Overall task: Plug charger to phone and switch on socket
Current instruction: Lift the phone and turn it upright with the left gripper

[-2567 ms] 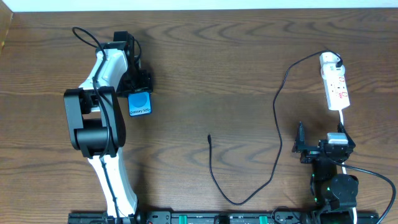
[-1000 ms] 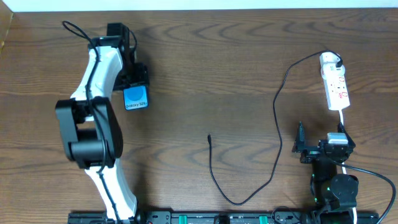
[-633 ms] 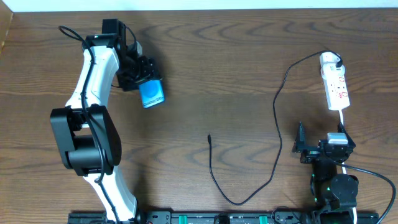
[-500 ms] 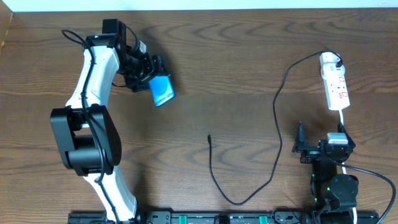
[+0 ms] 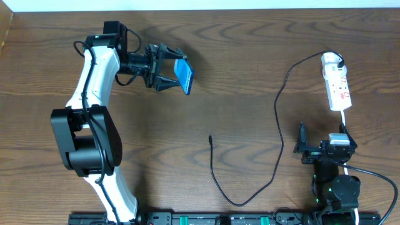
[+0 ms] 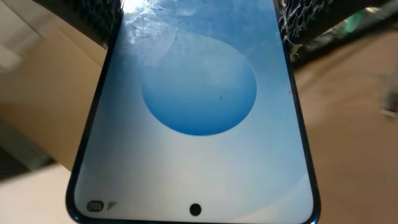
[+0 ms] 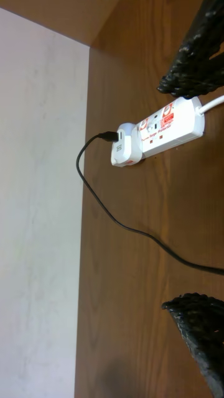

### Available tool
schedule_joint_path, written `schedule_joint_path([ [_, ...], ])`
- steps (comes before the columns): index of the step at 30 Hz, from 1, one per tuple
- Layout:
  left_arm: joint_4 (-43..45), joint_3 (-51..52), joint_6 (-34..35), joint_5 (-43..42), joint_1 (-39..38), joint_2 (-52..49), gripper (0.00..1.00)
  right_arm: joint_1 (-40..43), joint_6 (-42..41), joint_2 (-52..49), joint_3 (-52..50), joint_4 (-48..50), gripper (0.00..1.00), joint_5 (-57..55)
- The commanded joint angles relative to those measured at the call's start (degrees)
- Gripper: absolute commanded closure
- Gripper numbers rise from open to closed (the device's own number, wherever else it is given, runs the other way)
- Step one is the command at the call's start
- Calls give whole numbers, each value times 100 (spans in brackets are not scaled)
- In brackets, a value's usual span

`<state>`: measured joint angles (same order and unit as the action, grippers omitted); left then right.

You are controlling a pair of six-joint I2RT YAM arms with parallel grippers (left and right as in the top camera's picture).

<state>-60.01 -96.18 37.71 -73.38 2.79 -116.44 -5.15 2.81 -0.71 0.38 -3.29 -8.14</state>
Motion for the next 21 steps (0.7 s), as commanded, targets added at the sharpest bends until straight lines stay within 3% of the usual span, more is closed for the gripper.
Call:
schedule_joint_path([
  [1, -22, -129, 164, -1226, -11, 127, 93, 33, 68, 39, -7, -28, 1, 11],
  [4, -28, -129, 192, -1676, -11, 127, 93, 33, 68, 39, -7, -28, 1, 11],
  [9, -61, -129, 691, -1672, -11, 127, 93, 33, 66, 39, -7, -28, 1, 11],
  [21, -61, -129, 721, -1672, -11, 127, 93, 33, 68, 39, -7, -28, 1, 11],
])
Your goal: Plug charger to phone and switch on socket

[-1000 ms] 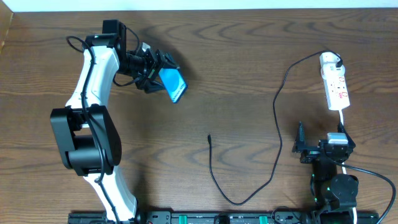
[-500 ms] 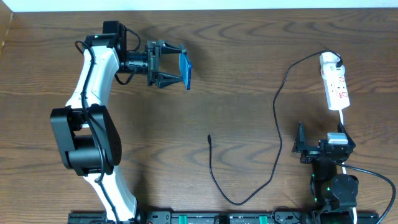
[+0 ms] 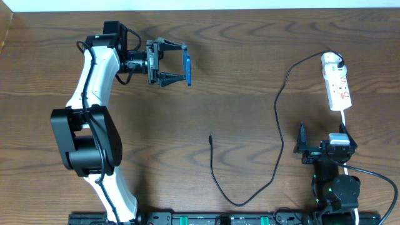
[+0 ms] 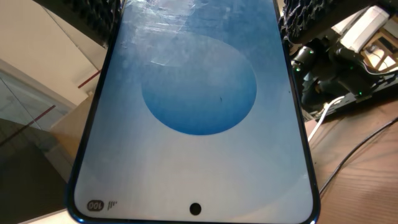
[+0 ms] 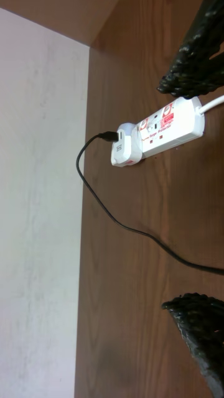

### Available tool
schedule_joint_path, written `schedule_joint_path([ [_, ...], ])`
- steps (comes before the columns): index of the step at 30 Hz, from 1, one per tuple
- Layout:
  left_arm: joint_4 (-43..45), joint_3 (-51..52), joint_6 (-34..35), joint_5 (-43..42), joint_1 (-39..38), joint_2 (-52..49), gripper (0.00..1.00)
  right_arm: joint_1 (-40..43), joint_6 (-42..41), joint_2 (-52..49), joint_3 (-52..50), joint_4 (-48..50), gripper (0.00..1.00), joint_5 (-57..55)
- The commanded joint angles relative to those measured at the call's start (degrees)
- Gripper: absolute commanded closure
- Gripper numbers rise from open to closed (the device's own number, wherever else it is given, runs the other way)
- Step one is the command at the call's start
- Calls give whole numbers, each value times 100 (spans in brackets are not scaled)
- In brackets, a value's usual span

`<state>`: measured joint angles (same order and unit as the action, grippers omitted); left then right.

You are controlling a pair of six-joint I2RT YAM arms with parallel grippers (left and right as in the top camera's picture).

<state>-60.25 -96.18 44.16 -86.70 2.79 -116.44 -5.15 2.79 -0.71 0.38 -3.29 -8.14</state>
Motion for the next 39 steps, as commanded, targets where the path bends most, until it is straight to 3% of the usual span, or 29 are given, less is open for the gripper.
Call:
schedule_joint_path([
  [1, -37, -129, 76, -341, -11, 127, 92, 35, 70, 39, -7, -28, 1, 11],
  [10, -37, -129, 745, -341, 9, 127, 93, 33, 70, 39, -7, -28, 1, 11],
  [22, -37, -129, 765, -341, 9, 127, 93, 35, 70, 39, -7, -28, 1, 11],
  [29, -37, -129, 1360, -341, 9, 127, 92, 35, 70, 39, -7, -28, 1, 11],
  [39, -37, -129, 1360, -341, 9, 127, 92, 33, 70, 39, -7, -28, 1, 11],
])
